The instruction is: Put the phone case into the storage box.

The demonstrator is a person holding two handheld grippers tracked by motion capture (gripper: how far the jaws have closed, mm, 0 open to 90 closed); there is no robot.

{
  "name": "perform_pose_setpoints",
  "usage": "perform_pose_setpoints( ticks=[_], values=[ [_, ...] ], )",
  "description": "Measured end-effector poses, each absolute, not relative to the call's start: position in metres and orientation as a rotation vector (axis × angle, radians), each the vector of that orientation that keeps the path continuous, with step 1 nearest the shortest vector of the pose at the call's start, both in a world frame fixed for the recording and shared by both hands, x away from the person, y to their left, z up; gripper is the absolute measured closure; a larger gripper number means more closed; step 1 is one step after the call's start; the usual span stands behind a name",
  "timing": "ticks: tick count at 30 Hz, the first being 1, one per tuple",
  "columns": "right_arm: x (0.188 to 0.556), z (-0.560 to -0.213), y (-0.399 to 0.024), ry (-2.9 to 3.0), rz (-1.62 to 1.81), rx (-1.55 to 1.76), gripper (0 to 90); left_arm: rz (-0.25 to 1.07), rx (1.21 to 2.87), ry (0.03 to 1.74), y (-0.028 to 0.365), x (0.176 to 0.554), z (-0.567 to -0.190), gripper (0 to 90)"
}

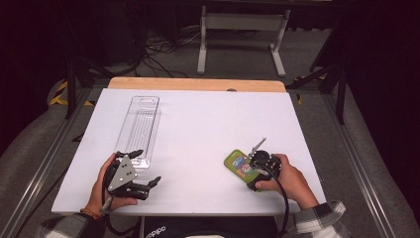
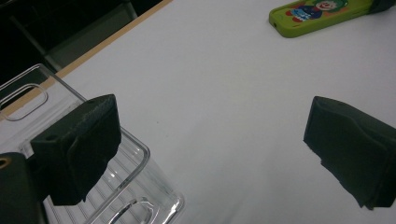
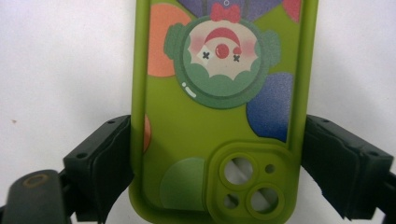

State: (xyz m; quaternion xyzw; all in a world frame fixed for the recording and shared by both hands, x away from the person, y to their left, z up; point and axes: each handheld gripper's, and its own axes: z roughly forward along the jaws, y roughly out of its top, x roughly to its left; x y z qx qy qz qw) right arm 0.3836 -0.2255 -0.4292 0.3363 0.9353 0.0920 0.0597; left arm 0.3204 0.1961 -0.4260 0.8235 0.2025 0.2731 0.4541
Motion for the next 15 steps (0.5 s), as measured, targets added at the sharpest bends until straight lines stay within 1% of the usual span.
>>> perform_pose_setpoints(
  ticks=[4,15],
  values=[
    [0.382,-0.429,-0.226,2.835,0.310,0.979,16.2,0.686,2.040,0.495,0.195,0.321,-0.426,5.1],
    [0.381,-0.424,-0.228,2.748,0.450,0.949,17.0,0.728,2.013,0.463,0.182,0.319,-0.421,5.9]
  ],
)
